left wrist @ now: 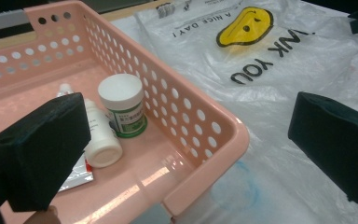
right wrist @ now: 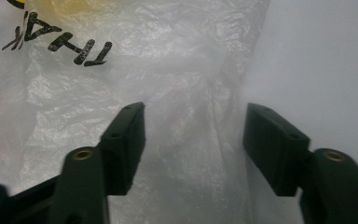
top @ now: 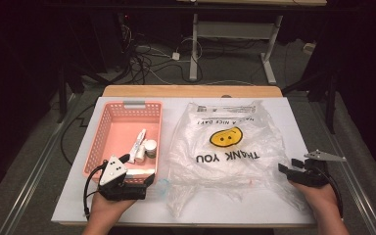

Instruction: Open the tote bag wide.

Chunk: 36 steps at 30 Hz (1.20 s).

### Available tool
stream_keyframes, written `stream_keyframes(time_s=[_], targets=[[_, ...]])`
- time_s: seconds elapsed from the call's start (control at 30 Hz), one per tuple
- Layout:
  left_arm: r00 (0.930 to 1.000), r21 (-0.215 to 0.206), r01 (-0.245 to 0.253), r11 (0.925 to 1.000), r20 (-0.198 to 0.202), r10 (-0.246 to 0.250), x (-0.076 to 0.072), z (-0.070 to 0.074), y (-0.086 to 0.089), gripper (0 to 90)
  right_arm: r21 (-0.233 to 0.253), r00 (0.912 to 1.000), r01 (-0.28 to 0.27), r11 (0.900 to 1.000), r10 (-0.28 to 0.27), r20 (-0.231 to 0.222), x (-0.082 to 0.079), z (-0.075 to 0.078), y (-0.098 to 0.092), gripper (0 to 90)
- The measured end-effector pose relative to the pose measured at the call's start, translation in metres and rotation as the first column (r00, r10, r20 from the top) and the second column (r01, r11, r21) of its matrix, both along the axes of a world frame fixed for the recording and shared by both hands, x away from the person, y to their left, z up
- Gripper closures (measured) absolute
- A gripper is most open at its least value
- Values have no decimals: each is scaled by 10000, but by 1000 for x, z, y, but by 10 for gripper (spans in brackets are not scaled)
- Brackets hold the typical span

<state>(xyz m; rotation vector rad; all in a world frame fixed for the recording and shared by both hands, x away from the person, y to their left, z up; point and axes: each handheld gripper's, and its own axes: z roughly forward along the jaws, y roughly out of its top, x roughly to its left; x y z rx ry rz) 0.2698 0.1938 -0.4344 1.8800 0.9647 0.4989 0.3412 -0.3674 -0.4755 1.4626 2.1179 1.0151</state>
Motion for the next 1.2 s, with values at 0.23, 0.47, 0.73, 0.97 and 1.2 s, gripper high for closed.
stream_keyframes(time_s=[0.23,0.47,0.73,0.97,1.2], targets=[[9996,-317,220,9993,-173,-226,-1,-1,2,0,-246,9974,-726,9971,727,25,-4,0,4,798],[9999,-296,112,9995,-50,-113,-6,3,4,0,87,9976,-696,9975,696,42,-23,3,5,896],[9999,-150,149,9998,-17,-150,-7,5,2,0,-272,9907,-1309,9910,1317,334,-70,8,21,900],[10000,-238,13,9997,72,-12,-9,6,4,0,-187,9861,-1649,9861,1652,182,-97,6,26,896],[9993,-327,385,9987,27,-384,-6,4,-1,0,199,9849,-1656,9860,1643,552,-101,16,19,706]])
